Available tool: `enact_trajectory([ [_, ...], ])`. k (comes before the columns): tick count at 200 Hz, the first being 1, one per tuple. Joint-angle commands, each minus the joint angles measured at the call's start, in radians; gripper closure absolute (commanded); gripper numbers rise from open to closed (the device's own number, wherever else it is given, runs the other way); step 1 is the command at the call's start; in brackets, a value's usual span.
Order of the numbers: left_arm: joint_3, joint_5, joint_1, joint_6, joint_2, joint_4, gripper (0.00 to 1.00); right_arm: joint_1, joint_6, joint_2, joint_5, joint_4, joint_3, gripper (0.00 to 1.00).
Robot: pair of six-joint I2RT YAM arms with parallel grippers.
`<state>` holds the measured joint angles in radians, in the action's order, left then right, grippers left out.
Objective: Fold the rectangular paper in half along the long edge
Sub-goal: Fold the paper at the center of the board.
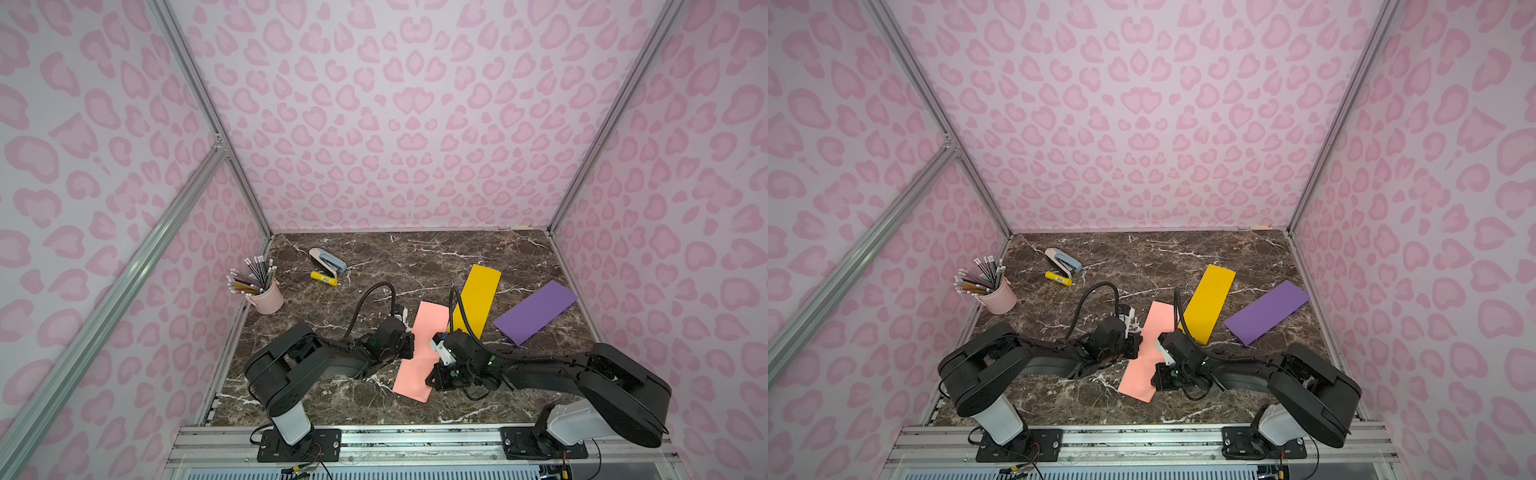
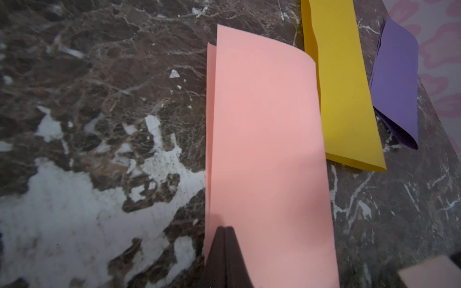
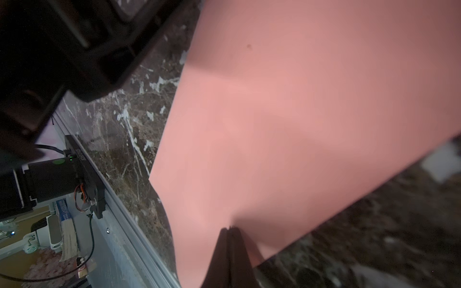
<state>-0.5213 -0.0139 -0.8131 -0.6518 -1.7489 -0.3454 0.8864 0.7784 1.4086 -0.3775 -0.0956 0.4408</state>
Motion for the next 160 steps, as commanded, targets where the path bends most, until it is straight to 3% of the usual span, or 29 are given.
enact_trajectory([
  [1, 0.021, 0.009, 0.0, 0.009, -0.016, 0.294, 0.96, 0.03, 0.062, -0.052, 0.015, 0.089, -0.083, 1.0],
  [25, 0.021, 0.005, 0.0, 0.012, -0.004, 0.296, 0.96, 0.039, 0.09, -0.14, 0.004, 0.135, -0.156, 1.0],
  [51, 0.021, 0.006, 0.001, 0.012, -0.008, 0.295, 0.96, 0.04, 0.048, -0.188, 0.042, 0.235, -0.065, 1.0],
  [105, 0.037, 0.01, -0.001, 0.001, -0.016, 0.274, 0.96, 0.052, 0.004, -0.05, 0.038, 0.199, 0.133, 1.0],
  [137, 0.035, 0.012, -0.003, 0.003, -0.018, 0.274, 0.96, 0.086, 0.016, 0.03, 0.035, 0.15, 0.123, 1.0],
  [160, 0.034, 0.01, -0.002, 0.005, -0.015, 0.278, 0.96, 0.101, 0.056, 0.01, 0.041, 0.134, 0.047, 1.0],
])
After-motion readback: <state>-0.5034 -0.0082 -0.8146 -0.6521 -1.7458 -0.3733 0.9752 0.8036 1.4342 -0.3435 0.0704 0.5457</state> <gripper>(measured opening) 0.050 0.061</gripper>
